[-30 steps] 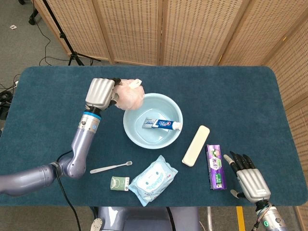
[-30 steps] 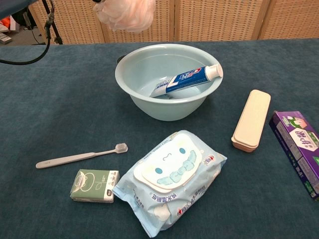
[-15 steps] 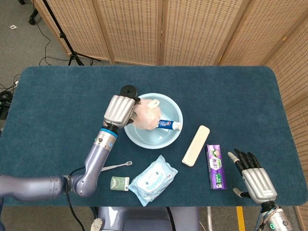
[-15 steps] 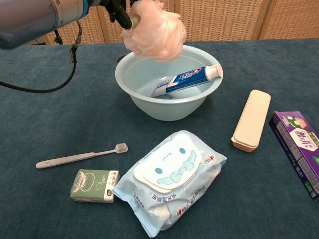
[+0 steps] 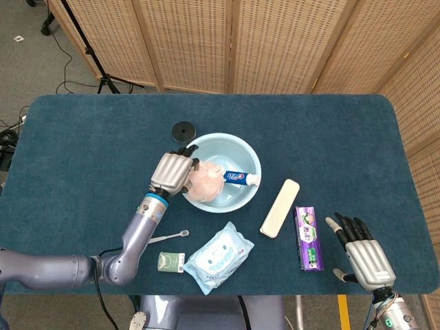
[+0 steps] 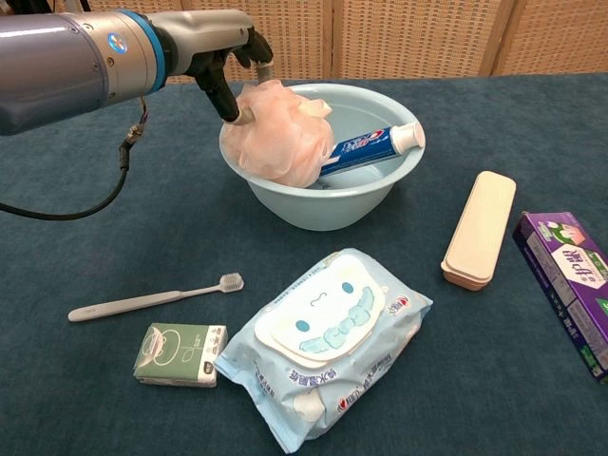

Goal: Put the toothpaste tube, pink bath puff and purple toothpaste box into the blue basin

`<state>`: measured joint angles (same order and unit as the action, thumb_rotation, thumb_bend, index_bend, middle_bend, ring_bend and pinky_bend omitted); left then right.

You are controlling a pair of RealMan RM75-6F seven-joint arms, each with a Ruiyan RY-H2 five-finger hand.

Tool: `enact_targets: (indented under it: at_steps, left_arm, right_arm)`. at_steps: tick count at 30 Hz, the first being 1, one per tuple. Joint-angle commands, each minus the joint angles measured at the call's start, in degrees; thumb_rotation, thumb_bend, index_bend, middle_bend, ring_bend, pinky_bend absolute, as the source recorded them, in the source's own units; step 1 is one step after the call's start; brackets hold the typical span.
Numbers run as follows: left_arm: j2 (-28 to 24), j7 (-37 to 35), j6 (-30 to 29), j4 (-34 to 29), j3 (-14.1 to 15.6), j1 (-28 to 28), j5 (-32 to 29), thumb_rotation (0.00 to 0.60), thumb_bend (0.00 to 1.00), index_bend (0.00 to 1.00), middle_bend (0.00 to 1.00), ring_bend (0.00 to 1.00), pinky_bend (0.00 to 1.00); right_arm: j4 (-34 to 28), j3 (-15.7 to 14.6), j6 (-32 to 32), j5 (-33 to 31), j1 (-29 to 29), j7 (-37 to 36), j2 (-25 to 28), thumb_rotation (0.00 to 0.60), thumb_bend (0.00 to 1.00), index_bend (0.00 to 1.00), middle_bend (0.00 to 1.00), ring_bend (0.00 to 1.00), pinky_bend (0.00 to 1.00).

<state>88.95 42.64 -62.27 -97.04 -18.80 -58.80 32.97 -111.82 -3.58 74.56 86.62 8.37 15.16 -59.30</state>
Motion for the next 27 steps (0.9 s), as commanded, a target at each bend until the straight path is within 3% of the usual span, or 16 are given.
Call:
enact_targets:
  at_steps: [1,6,11,15,24,27]
  left_arm:
    - [-1.6,-0.24,1.43,-0.7,0.54,-0.22,-2.33,0.6,0.31,0.08,0.0,0.0,0.13]
    - [-4.22,0.3,3.7,-0.66,2.29,-0.43,-5.53,0.6,0.27,0.0,0.0,0.0,0.09]
    - [-8.46,-0.72,7.27,-1.69,3.21,-0.26,-10.85,0.6,0.25,0.0,0.0,0.0,0.06]
    - [-16.06,-4.82,11.74,-6.58,3.89,2.04,-14.61,0.6,0.25,0.0,0.0,0.0,0.05]
    - [-27.24,-14.0,11.53,-13.16,8.94,11.65,-0.46,0.6,0.26,0.0,0.0,0.0,0.05]
    - [-30.63,-18.32,11.01,-15.17,10.91,15.99,6.91,0.6,0.26,0.0,0.0,0.0,0.05]
  right_arm:
    - [-0.05,0.0,-0.11,-0.03,0.0,0.14,-0.04,0.6,0.16,0.02,0.0,0.0,0.0]
    - [-0.11,-0.06,-0.34,0.02,-0.03,0.53,-0.15,0.6,0.16,0.02,0.0,0.0,0.0]
    - [-0.01,-0.05,-0.75,-0.25,0.03,0.72,-0.22,0.6,0.16,0.02,0.0,0.0,0.0]
    - [0.44,0.23,-1.2,-1.24,0.15,0.86,-0.37,0.6,0.16,0.02,0.0,0.0,0.0]
    - [1.15,0.43,-2.5,-3.07,0.55,2.83,-1.42,0.6,0.16,0.02,0.0,0.0,0.0]
    - [1.35,0.38,-3.0,-3.66,0.71,4.2,-2.08,0.6,0.16,0.02,0.0,0.0,0.0]
